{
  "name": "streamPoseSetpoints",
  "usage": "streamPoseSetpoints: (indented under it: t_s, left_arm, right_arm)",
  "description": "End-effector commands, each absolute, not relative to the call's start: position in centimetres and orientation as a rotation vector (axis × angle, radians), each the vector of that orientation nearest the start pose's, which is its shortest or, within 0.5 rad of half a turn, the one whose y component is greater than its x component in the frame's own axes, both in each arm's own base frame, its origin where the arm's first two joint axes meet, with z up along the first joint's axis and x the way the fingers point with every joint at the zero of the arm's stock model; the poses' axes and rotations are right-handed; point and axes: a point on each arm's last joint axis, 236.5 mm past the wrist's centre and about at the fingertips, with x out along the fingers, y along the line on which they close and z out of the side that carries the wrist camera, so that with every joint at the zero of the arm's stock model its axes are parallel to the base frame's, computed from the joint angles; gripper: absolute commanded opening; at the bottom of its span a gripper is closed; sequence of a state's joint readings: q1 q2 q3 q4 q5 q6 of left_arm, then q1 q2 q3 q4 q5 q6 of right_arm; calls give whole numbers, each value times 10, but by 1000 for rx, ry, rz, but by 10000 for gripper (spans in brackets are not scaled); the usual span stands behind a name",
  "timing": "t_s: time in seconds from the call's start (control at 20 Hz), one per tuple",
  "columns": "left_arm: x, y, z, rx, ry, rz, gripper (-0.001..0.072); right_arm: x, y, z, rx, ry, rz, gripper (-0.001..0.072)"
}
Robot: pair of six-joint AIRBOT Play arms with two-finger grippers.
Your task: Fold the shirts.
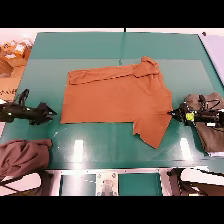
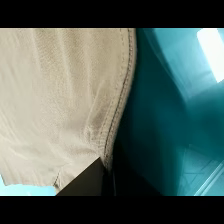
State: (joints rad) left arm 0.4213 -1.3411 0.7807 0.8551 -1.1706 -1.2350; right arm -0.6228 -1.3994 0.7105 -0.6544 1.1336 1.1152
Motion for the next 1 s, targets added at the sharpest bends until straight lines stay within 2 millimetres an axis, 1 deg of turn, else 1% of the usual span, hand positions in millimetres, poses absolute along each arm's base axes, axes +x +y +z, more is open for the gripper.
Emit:
streamPoseSetpoints:
  t_s: [0.0, 0.05, 0.15, 0.2, 0.25, 0.3, 0.5, 0.55, 0.6, 0.7, 0.75, 0.8, 0.95]
  left_arm:
    - [316, -30, -98, -773, 1388, -154, 466]
    - [313, -45, -106, -764, 1422, -181, 466]
    - [300, -77, -118, -771, 1514, -251, 466]
    - [293, -90, -120, -774, 1553, -288, 466]
    - [287, -98, -122, -770, 1585, -317, 465]
    - [287, -98, -122, -765, 1585, -321, 465]
    - [312, -83, -123, -745, 1496, -270, 454]
    - [315, -82, -122, -742, 1486, -268, 301]
    - [317, -80, -122, -732, 1484, -269, 278]
    - [317, -77, -122, -703, 1486, -268, 275]
    - [318, -74, -122, -688, 1487, -266, 204]
    - [319, -73, -121, -673, 1487, -268, 16]
    - [326, -66, -117, -659, 1485, -242, 18]
  right_arm:
    - [324, -23, -84, 1098, 1225, 107, 16]
    - [324, -23, -84, 1098, 1225, 107, 16]
    - [324, -23, -85, 1098, 1225, 107, 16]
    - [324, -23, -85, 1098, 1225, 107, 16]
    - [324, -23, -85, 1098, 1225, 107, 16]
    - [324, -23, -85, 1098, 1225, 107, 16]
    - [324, -23, -85, 1098, 1225, 107, 16]
    - [324, -23, -85, 1098, 1225, 107, 16]
    - [323, -23, -85, 1098, 1226, 107, 16]
    - [323, -23, -85, 1098, 1226, 107, 16]
    - [323, -23, -85, 1098, 1226, 107, 16]
    - [324, -23, -85, 1098, 1225, 107, 17]
    - [324, -23, -85, 1098, 1225, 107, 15]
